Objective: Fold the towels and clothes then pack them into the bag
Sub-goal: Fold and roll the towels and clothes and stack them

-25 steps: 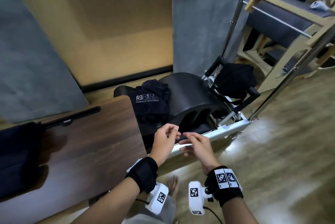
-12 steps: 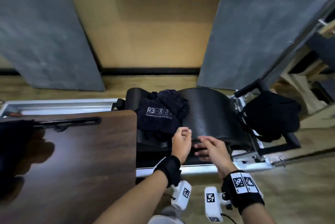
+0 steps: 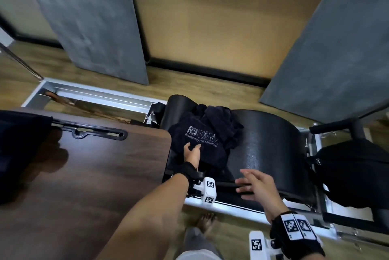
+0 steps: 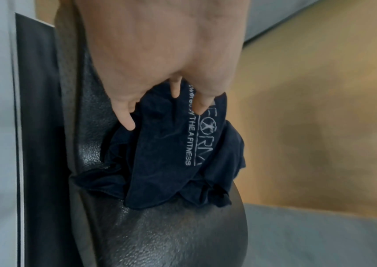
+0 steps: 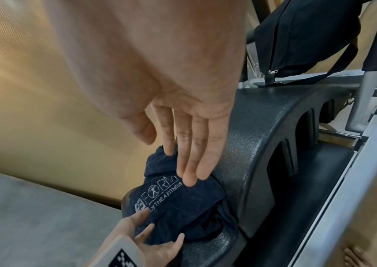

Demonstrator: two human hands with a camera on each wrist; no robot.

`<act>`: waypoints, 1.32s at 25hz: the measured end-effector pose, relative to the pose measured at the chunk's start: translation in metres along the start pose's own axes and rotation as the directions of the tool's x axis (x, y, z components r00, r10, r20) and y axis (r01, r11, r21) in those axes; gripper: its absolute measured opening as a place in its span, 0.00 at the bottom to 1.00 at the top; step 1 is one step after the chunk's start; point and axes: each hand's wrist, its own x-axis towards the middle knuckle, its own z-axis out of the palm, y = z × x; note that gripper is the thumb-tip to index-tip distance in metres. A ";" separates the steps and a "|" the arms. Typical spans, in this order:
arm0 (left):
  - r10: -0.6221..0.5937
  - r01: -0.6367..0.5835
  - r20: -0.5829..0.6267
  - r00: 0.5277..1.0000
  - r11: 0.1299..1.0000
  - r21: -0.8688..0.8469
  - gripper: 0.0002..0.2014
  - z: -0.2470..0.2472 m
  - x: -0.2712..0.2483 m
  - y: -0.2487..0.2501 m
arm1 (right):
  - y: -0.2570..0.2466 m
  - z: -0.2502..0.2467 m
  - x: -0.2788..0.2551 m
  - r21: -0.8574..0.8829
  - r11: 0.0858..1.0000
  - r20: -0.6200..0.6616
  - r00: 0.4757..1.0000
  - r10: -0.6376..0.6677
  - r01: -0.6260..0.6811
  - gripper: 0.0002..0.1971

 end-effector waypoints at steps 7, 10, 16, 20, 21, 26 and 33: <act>0.050 -0.060 -0.104 0.993 0.993 -0.098 0.18 0.000 0.005 -0.001 | -0.012 0.012 0.015 -0.057 0.998 0.031 0.999 0.020 -0.018 0.08; 0.246 -0.248 -0.097 0.965 0.968 -0.019 0.13 0.008 -0.015 0.005 | -0.023 0.017 0.020 -0.079 0.997 0.036 0.999 -0.014 0.017 0.08; 0.607 -0.617 0.242 0.757 0.786 -0.044 0.13 0.025 -0.107 0.035 | -0.059 0.030 0.007 -0.180 0.920 0.157 0.933 -0.322 0.348 0.23; 0.702 -0.760 0.408 0.583 0.649 -0.032 0.16 0.020 -0.169 0.058 | -0.088 0.037 -0.022 -0.119 0.783 0.093 0.792 -0.604 0.611 0.20; 0.739 -0.819 0.424 0.523 0.574 0.009 0.16 0.015 -0.182 0.065 | -0.093 0.034 -0.033 -0.117 0.758 0.040 0.765 -0.642 0.642 0.17; 0.847 -0.972 0.482 0.224 0.160 0.170 0.16 -0.020 -0.237 0.090 | -0.119 0.001 -0.100 -0.126 0.660 -0.098 0.653 -0.751 0.741 0.17; 0.913 -0.983 0.407 0.016 -0.059 0.171 0.05 -0.056 -0.316 0.082 | -0.119 -0.025 -0.217 -0.141 0.402 -0.076 0.395 -0.916 0.905 0.06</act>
